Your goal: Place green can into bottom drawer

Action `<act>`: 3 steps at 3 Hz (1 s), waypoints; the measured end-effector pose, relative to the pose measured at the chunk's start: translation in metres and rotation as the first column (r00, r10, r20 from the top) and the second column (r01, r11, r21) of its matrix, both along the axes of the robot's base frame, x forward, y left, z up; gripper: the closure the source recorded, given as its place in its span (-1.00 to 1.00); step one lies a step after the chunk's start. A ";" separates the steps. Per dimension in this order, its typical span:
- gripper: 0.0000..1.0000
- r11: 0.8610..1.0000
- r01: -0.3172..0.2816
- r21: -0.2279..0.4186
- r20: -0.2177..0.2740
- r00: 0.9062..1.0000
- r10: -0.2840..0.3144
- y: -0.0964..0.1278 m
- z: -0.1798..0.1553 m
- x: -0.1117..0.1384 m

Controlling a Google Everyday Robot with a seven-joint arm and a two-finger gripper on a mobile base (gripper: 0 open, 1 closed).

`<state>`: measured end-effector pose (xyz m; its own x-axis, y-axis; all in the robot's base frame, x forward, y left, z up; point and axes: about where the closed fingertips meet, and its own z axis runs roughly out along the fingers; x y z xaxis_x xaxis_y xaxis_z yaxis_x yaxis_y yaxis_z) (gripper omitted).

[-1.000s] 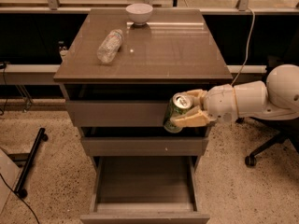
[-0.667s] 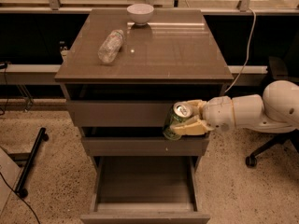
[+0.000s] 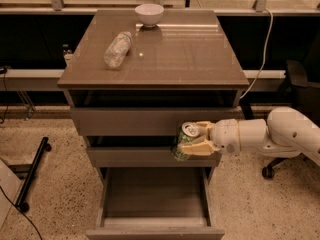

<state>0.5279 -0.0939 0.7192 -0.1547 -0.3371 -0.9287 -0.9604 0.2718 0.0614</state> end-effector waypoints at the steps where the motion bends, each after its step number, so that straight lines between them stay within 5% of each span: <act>1: 1.00 1.000 0.000 0.000 0.000 1.000 0.000 0.000 0.000 0.000; 3: 1.00 0.998 0.055 0.003 0.047 0.997 -0.055 0.008 -0.047 -0.007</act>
Offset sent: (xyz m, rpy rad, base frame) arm -0.0049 0.0014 -0.0399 -0.0335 -0.0563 -0.1086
